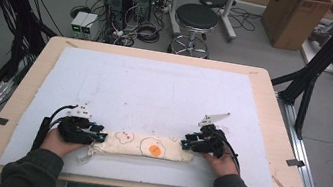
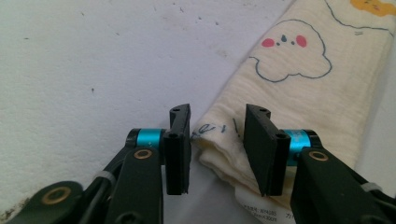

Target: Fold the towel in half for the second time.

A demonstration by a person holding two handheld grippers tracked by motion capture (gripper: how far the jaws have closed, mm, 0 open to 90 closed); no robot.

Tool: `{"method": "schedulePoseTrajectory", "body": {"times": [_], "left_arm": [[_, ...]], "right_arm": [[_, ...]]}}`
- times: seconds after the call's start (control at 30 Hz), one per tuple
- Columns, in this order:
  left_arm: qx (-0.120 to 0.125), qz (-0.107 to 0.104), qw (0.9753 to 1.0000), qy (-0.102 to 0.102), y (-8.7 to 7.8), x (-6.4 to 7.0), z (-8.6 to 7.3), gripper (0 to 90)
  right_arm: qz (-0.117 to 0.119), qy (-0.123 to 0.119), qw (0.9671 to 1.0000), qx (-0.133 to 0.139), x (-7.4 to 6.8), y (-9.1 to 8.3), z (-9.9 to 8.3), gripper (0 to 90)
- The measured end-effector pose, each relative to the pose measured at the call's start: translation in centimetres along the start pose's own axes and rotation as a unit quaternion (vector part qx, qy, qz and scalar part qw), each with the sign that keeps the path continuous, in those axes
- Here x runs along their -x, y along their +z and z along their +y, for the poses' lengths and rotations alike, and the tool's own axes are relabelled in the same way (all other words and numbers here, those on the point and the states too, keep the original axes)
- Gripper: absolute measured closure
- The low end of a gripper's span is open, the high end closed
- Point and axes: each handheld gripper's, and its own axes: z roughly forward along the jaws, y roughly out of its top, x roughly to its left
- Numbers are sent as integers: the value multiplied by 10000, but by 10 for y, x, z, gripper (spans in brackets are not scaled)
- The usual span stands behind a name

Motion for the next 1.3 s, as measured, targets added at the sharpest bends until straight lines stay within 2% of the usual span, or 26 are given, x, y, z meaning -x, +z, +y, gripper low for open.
{"method": "schedulePoseTrajectory", "body": {"times": [0.27,0.4,0.5,0.87,1.03,1.2,1.3], "left_arm": [[1,-95,9999,86,1,3,0,729],[19,-94,9999,93,1,5,0,769],[21,-101,9999,134,1,5,0,789],[99,82,9998,154,0,9,4,828],[229,166,9995,132,-2,8,8,830],[277,237,9993,76,-1,4,11,830],[276,292,9991,120,-1,3,16,830]], "right_arm": [[91,135,9999,9,1,1,-1,719],[268,171,9995,-19,2,2,-1,814],[372,192,9991,-25,2,2,-1,842],[412,226,9989,25,2,-3,0,856],[325,136,9993,90,1,-8,6,856],[276,48,9995,133,2,-13,14,856],[242,-8,9997,105,4,-14,18,856]]}}
